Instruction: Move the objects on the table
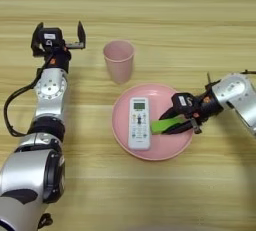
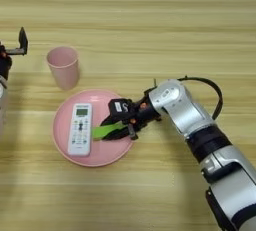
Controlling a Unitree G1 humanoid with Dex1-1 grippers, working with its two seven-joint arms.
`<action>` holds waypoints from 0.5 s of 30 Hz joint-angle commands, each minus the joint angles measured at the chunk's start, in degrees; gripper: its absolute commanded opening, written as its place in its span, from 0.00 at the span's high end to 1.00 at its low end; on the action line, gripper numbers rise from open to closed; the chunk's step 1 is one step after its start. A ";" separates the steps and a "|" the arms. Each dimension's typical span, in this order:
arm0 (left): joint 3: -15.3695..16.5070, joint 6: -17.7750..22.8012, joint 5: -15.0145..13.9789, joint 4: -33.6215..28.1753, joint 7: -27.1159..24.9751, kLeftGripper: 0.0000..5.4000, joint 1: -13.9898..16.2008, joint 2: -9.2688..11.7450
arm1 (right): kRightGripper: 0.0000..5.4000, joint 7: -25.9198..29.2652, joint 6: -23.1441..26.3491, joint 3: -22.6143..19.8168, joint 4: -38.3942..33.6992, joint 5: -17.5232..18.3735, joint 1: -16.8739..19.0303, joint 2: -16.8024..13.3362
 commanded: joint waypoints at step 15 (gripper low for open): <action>0.20 -0.46 -0.69 0.95 -0.60 0.00 -0.29 0.19 | 0.74 -17.71 3.88 -17.69 -10.02 11.66 5.71 -0.44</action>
